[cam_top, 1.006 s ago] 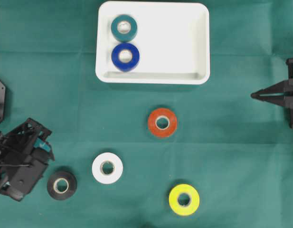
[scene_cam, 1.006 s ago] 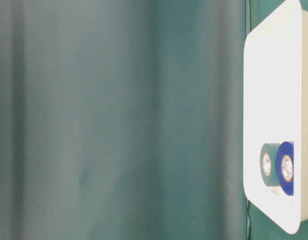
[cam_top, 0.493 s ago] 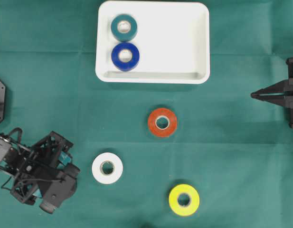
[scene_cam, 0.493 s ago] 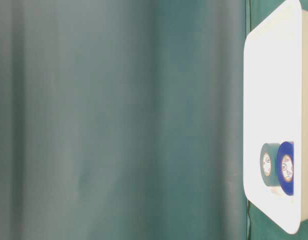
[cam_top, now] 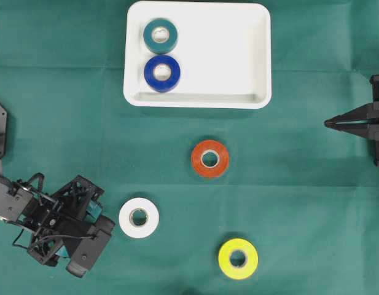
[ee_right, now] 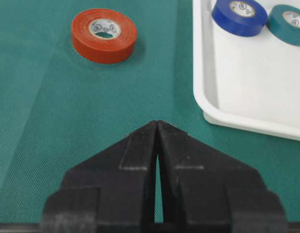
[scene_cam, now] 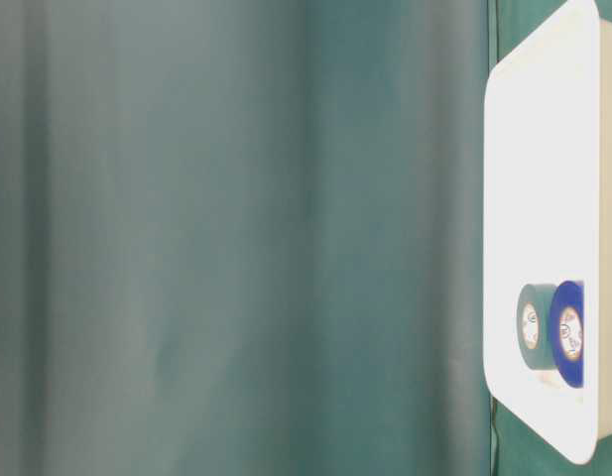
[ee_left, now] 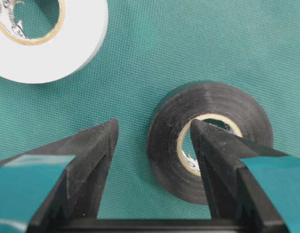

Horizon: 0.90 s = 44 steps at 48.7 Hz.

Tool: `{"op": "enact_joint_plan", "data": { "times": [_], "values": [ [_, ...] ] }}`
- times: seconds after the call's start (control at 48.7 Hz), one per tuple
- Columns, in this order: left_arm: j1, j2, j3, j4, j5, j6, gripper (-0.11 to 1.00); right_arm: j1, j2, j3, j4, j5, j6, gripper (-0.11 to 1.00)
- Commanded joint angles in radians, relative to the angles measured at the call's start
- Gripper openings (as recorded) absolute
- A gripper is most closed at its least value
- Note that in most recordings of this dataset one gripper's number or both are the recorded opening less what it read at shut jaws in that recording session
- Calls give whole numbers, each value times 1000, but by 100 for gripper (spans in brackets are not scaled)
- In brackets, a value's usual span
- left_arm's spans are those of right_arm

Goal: Put the tape into the white case with the left arm.
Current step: 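Lower the left gripper onto the black roll's rim and close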

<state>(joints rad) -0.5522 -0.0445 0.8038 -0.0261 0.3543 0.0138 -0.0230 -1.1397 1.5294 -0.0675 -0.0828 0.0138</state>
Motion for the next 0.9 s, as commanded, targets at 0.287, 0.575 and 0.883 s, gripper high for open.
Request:
{"op": "enact_joint_plan", "data": {
  "times": [0.287,0.575,0.883],
  "values": [
    [-3,0,43,0,-57,-28,62,0,6,-11,-2,-9,2,-10],
    [-6,0,41,0,-81,-25,38,0,6,-11,-2,-9,2,-9],
    [-8,-11,26,-2,-78,-26,22,0,6,-11,-2,-9,2,-10]
  ]
}}
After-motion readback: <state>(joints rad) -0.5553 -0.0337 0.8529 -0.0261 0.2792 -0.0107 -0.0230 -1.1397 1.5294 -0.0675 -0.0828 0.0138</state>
